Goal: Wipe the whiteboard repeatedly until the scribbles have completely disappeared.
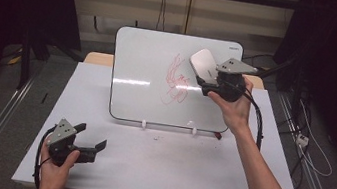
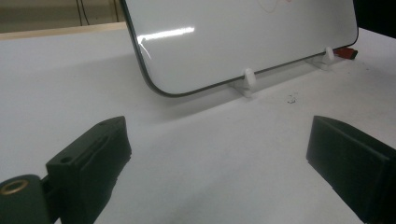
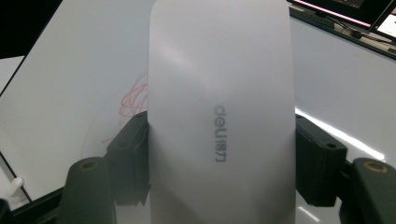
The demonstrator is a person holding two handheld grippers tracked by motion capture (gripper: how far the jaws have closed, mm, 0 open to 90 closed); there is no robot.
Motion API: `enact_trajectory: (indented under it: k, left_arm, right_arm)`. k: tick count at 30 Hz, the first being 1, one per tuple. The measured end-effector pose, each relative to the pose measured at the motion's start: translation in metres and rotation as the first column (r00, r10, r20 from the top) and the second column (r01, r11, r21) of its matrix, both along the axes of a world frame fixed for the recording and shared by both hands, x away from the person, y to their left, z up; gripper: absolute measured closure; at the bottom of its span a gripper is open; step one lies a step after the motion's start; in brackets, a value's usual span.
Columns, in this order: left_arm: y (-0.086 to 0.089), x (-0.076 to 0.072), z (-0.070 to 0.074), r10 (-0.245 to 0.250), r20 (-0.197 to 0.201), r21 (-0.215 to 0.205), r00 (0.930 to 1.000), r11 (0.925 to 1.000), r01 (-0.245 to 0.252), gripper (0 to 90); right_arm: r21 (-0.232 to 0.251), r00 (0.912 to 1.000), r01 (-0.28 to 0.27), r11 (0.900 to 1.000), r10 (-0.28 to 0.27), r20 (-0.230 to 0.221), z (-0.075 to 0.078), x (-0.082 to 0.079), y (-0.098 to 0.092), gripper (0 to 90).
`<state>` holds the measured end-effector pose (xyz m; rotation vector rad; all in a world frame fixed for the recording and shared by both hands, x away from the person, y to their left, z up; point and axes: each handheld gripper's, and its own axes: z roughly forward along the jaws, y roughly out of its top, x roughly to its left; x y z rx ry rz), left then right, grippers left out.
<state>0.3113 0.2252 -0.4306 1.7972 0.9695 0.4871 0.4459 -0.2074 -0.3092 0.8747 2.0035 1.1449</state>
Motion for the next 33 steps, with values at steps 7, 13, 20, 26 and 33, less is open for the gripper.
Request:
enact_trajectory:
  k: [7, 13, 20, 26, 33]
  left_arm:
    - [0.000, 0.000, 0.001, -0.006, 0.004, 0.003, 1.0000, 1.0000, 0.006, 5.8]
    - [-0.001, 0.001, 0.001, -0.006, 0.001, -0.005, 1.0000, 1.0000, 0.006, 5.8]
    - [0.000, 0.001, 0.002, -0.010, 0.003, -0.007, 0.9999, 0.9999, 0.010, 5.8]
    - [-0.001, -0.001, 0.002, -0.008, 0.005, -0.010, 1.0000, 0.9999, 0.008, 5.8]
    - [0.001, -0.003, 0.002, -0.003, 0.007, -0.002, 1.0000, 1.0000, 0.003, 5.8]
  right_arm:
    - [-0.015, 0.9998, -0.020, 1.000, 0.020, 0.006, -0.002, -0.002, 0.011, 31.1]
    - [-0.033, 0.9997, -0.024, 0.999, 0.024, 0.009, -0.006, -0.003, 0.019, 31.1]
    - [-0.048, 0.9993, -0.037, 0.998, 0.037, 0.009, -0.010, 0.000, 0.031, 31.1]
    - [-0.069, 0.9986, -0.051, 0.996, 0.052, 0.014, -0.013, 0.000, 0.040, 31.1]
    - [-0.074, 0.9990, -0.042, 0.996, 0.043, 0.015, -0.016, 0.005, 0.045, 31.1]
